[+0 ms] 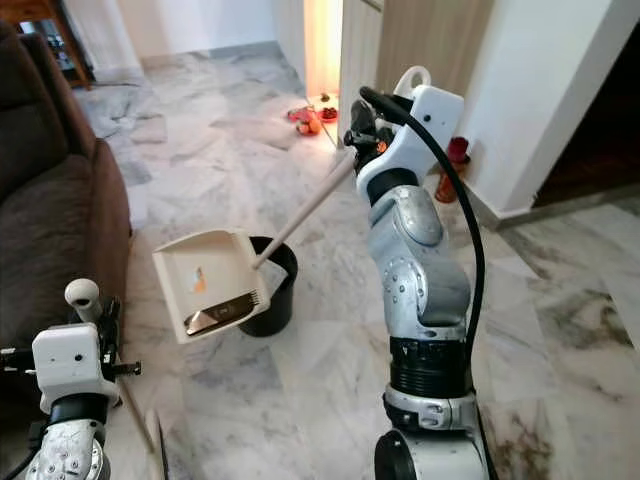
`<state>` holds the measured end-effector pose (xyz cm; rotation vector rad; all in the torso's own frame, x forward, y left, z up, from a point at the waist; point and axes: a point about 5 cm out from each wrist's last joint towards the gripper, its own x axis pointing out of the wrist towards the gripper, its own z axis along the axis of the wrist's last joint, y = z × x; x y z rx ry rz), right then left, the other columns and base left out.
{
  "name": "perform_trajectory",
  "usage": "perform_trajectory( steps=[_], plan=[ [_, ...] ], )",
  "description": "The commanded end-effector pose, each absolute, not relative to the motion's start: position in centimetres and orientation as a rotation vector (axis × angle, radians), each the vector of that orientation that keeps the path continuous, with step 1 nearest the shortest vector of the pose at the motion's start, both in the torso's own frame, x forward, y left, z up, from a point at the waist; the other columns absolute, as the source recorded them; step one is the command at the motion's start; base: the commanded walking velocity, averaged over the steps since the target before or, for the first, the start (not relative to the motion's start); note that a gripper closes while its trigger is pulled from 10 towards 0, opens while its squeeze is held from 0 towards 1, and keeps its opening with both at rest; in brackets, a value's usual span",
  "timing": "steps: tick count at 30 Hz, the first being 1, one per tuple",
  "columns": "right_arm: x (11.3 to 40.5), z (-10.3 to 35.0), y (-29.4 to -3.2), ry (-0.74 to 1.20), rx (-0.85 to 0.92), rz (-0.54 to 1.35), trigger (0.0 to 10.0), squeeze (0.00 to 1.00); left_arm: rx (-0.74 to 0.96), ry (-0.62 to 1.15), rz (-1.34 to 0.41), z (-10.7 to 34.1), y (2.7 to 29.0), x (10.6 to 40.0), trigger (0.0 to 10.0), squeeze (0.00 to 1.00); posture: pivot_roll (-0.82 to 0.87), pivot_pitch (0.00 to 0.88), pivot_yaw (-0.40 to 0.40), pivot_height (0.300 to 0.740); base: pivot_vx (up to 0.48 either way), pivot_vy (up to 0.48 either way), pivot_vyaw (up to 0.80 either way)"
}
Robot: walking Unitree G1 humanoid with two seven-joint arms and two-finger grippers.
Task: Sweep floor
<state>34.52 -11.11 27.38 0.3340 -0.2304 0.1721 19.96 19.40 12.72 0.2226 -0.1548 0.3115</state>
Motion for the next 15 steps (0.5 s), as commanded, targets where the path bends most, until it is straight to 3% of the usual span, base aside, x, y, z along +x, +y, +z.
perform_trajectory(
  steps=[1, 15],
  plan=[
    [34.07, 28.60, -10.14, -0.288, 0.370, 0.230, 10.0, 0.00, 0.251, -0.194, 0.323, 13.64, 19.49, 19.86, 10.0, 0.00, -0.10, 0.070, 0.039, 0.740, 0.281, 0.000, 0.00],
    [34.08, 28.49, -10.00, -0.283, 0.371, 0.238, 10.0, 0.00, 0.252, -0.193, 0.326, 13.64, 19.51, 19.85, 10.0, 0.00, -0.10, 0.072, 0.037, 0.740, 0.295, 0.000, 0.00]
  ],
)
